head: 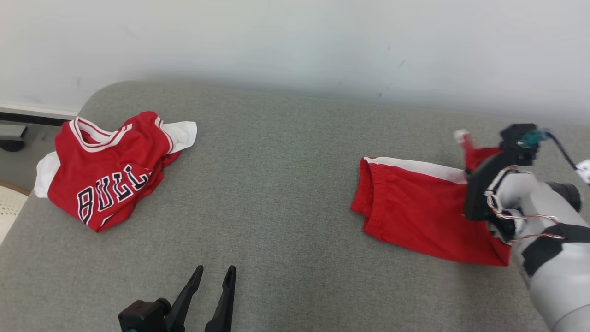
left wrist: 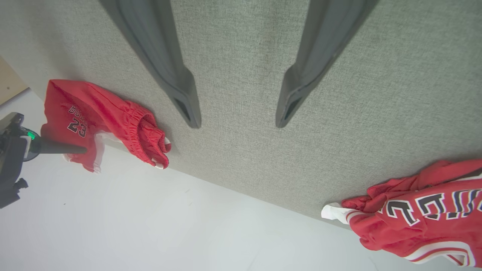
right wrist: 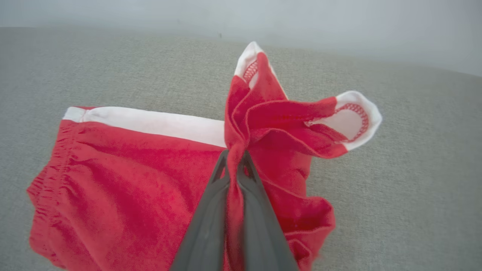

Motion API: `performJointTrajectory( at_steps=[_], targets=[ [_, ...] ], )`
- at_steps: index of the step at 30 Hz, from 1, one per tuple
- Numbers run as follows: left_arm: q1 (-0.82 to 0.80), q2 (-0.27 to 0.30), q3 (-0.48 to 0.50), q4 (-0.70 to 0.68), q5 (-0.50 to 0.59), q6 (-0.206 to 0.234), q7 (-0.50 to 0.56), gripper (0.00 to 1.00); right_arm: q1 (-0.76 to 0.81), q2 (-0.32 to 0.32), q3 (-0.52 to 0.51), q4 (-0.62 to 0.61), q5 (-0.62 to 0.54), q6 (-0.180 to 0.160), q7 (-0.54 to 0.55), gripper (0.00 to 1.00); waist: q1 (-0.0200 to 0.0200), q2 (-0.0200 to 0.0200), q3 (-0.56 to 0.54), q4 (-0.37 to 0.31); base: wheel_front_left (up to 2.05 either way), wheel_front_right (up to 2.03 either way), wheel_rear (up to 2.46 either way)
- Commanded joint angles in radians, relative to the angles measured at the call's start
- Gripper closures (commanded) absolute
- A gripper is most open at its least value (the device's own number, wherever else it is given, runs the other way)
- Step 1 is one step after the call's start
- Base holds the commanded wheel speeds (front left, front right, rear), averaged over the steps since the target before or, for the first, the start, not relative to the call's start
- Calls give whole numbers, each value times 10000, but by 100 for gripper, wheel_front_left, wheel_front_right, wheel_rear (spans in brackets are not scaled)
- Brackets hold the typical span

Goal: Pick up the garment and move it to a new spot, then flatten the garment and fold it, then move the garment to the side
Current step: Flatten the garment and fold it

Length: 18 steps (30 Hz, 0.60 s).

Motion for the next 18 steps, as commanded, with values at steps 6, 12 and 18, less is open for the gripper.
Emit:
performJointTrajectory(
  at_steps=[6,12,18],
  targets=[
    [-17,-97,-98,64,-65,-45,-36,0,76,846,347,-745,17,-20,738,100,1,0,45,395,0,0,0],
    [-147,-174,-156,274,-105,-148,-78,0,298,1301,314,-765,14,-20,1169,100,1,0,63,808,0,0,0],
    [-183,-183,-162,492,-143,-216,-117,0,419,1469,276,-732,-122,-20,1189,100,1,0,13,1011,0,0,0]
  ],
)
